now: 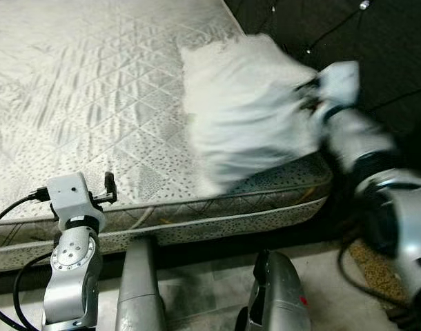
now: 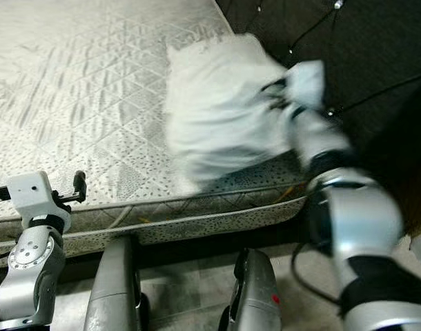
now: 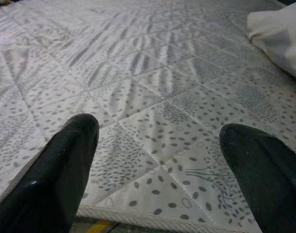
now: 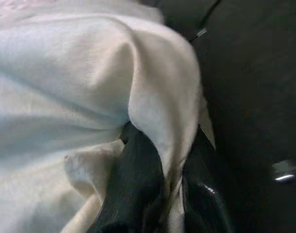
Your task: Clean up the room
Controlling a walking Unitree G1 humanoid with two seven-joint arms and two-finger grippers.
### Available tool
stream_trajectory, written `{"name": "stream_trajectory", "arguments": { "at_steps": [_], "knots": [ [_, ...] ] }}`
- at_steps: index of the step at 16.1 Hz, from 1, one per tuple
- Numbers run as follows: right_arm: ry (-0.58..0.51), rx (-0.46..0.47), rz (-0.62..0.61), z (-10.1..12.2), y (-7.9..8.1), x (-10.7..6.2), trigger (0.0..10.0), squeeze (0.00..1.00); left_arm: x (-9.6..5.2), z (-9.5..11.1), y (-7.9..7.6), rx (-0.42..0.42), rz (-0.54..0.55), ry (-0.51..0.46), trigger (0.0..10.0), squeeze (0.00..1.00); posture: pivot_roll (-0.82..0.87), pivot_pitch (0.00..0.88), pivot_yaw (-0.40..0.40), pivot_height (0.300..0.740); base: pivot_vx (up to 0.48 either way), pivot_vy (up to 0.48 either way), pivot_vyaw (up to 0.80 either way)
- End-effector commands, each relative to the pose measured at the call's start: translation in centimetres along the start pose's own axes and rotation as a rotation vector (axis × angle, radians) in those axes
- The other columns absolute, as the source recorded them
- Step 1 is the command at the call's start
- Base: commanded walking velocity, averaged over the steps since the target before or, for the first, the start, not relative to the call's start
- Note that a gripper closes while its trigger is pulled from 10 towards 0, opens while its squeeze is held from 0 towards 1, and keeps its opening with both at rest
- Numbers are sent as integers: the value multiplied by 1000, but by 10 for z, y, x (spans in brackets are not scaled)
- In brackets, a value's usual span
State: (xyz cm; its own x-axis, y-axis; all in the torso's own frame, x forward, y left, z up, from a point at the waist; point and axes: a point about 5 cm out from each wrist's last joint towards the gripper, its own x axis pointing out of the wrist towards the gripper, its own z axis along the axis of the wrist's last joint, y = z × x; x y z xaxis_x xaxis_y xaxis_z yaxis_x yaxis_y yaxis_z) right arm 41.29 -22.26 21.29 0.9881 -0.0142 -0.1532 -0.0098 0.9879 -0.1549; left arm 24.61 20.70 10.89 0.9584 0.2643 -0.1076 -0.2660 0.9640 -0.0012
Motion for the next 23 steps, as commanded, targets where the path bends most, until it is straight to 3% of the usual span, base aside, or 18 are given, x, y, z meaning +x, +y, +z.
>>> {"name": "stream_trajectory", "arguments": {
  "at_steps": [1, 4, 7, 8, 9, 12, 14, 15, 19, 23],
  "knots": [
    [-172, -61, -53, 45, -14, -2, 0, 0, 0, -3, 0, 6, 1, 6, 10000, 0, 83, 0, -51, 537, 0, 0, 0],
    [-168, -27, -79, 36, -26, -5, 0, 0, -1, -5, -4, 6, -17, 9, 10000, 0, 70, 0, -44, 537, 0, 0, 0],
    [-103, 76, -83, 0, -24, -6, 0, 0, -2, -5, -5, 6, -24, 12, 10000, 0, 71, 0, -36, 537, 0, 0, 0],
    [-61, 167, -100, -26, -19, -8, 0, 0, -3, -6, -4, 10, -24, 18, 10000, 0, 73, 0, -34, 537, 0, 0, 0],
    [-47, 202, -117, -40, -16, -10, 0, 0, -3, -7, -3, 14, -24, 17, 10000, 0, 70, 0, -27, 537, 0, 0, 0],
    [-29, 197, -138, -63, -13, -16, 0, 0, -3, -7, -3, 19, -23, 14, 10000, 0, 61, 0, -22, 537, 0, 0, 0],
    [49, 201, -99, -106, 6, -26, 0, 0, -1, -7, -8, 29, -40, 12, 10000, 0, 45, 0, -11, 537, 0, 0, 0],
    [49, 201, -99, -106, 6, -26, 0, 0, -1, -7, -8, 29, -40, 12, 10000, 0, 45, 0, -11, 537, 0, 0, 0],
    [0, 238, -30, -104, 31, -25, 0, 0, 2, -5, -7, 32, -46, 8, 10000, 0, 49, 0, -5, 537, 0, 0, 0],
    [36, 239, 42, -118, 50, -31, 0, 0, 1, -6, -6, 28, -36, 8, 10000, 0, 52, 0, -8, 537, 0, 0, 0]
  ]
}}
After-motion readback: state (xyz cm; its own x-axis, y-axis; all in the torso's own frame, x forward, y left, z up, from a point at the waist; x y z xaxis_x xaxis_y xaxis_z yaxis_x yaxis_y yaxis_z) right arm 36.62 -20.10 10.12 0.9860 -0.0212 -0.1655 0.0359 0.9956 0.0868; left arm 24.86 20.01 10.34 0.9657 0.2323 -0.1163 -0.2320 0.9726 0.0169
